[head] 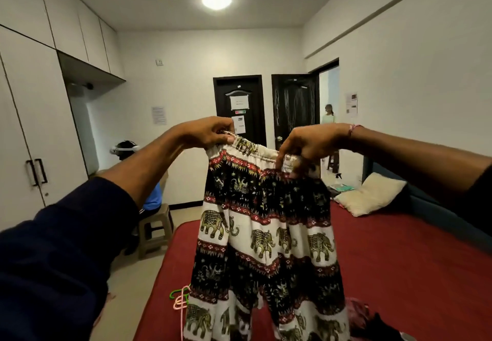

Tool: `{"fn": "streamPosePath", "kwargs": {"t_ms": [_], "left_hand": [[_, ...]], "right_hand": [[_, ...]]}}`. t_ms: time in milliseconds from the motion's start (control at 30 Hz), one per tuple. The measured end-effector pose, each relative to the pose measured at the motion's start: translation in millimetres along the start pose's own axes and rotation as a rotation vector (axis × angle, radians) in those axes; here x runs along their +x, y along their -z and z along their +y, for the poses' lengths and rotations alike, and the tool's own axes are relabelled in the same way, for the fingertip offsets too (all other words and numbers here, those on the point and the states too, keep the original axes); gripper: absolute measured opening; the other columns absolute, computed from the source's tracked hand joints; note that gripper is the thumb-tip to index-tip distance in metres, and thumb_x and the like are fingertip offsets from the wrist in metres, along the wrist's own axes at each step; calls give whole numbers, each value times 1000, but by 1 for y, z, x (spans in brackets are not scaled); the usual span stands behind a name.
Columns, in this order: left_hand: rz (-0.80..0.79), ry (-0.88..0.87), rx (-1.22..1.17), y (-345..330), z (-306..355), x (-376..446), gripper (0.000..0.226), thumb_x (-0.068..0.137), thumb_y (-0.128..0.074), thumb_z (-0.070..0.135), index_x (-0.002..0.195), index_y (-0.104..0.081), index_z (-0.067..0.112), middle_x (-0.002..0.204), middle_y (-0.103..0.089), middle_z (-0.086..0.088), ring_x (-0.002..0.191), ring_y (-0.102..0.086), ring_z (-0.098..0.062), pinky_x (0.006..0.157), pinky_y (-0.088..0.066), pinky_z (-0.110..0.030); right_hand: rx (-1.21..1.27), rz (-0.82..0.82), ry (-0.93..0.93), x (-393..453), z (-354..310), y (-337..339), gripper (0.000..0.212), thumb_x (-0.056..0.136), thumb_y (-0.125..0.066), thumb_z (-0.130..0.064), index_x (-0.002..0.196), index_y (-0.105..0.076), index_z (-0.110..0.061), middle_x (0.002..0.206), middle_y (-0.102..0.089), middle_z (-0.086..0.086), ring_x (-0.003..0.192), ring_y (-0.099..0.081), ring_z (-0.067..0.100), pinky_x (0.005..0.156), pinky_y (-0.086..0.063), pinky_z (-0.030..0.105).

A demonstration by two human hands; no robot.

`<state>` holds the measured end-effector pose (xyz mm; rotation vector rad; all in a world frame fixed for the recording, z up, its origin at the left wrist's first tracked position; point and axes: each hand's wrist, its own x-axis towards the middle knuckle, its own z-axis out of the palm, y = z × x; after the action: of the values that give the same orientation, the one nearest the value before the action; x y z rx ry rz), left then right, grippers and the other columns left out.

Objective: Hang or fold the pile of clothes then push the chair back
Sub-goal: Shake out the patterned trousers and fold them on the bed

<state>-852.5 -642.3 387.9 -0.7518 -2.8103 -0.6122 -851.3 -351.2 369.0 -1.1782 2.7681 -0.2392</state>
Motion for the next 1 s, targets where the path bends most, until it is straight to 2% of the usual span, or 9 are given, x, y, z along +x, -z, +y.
{"fn": "streamPosePath", "kwargs": {"t_ms": [133, 233, 367, 467, 633, 733, 833, 900, 1000], "left_hand": [[52, -47, 11, 1, 3, 4, 23, 100, -56, 22, 110, -56, 1, 98, -62, -1, 81, -61, -8, 59, -50, -16], [101, -64, 130, 3, -1, 4, 25, 101, -54, 28, 113, -58, 6, 105, -62, -4, 87, -60, -11, 64, -49, -18], [183, -74, 269, 0, -8, 6, 27, 102, -53, 32, 113, -61, 9, 108, -64, -7, 89, -58, -17, 66, -44, -22], [245, -126, 333, -6, -5, 9, 26, 100, -57, 31, 110, -64, 8, 106, -68, -7, 90, -59, -18, 65, -40, -19], [294, -147, 296, -12, 7, 11, 24, 98, -61, 21, 118, -55, 9, 103, -71, -7, 84, -64, -14, 68, -47, -18], [286, -214, 181, -14, 24, 11, 24, 99, -59, 12, 121, -49, 13, 102, -64, 5, 86, -60, 1, 70, -47, -12], [257, -266, 201, -13, 34, 20, 14, 96, -62, 10, 109, -67, 12, 108, -67, 3, 96, -61, -6, 83, -51, -24], [234, -224, 150, -13, 40, 23, 18, 97, -59, 9, 109, -72, 12, 108, -68, 1, 94, -62, -4, 79, -50, -16], [217, -151, 24, -16, 51, 21, 27, 103, -48, 12, 112, -72, 4, 108, -69, -5, 93, -63, -10, 71, -50, -12]], "right_hand": [[-29, 219, -4, 7, 1, -4, 33, 81, -71, -58, 89, -79, -27, 76, -72, -13, 68, -64, 4, 58, -46, 19], [-72, 290, 7, 10, 7, -8, 21, 88, -73, -38, 107, -76, -31, 104, -70, -12, 94, -66, 11, 67, -50, 18], [-49, 210, -48, 9, 4, -7, 51, 92, -66, -8, 134, -60, -36, 116, -53, -15, 92, -57, 6, 62, -48, 15], [-46, 173, -111, 15, -3, 0, 56, 88, -67, 1, 134, -59, -30, 120, -52, -10, 93, -57, 8, 67, -52, 18], [159, 264, -281, 25, -5, 17, 32, 90, -68, -7, 120, -67, -17, 128, -62, 8, 114, -62, 34, 97, -54, 48], [170, 392, -396, 30, -12, 28, 20, 93, -63, -17, 109, -71, -7, 113, -71, 10, 92, -65, 22, 79, -54, 33], [260, 459, -417, 24, -29, 35, 14, 94, -66, -18, 85, -67, -7, 75, -68, 3, 63, -58, 10, 53, -45, 19], [482, 468, -391, 21, -35, 36, 19, 96, -63, -8, 77, -61, -6, 55, -64, -2, 44, -59, 5, 39, -41, 13], [738, 451, -366, 24, -43, 33, 10, 96, -59, 2, 86, -62, 0, 91, -70, 10, 70, -71, 10, 51, -56, 16]]}}
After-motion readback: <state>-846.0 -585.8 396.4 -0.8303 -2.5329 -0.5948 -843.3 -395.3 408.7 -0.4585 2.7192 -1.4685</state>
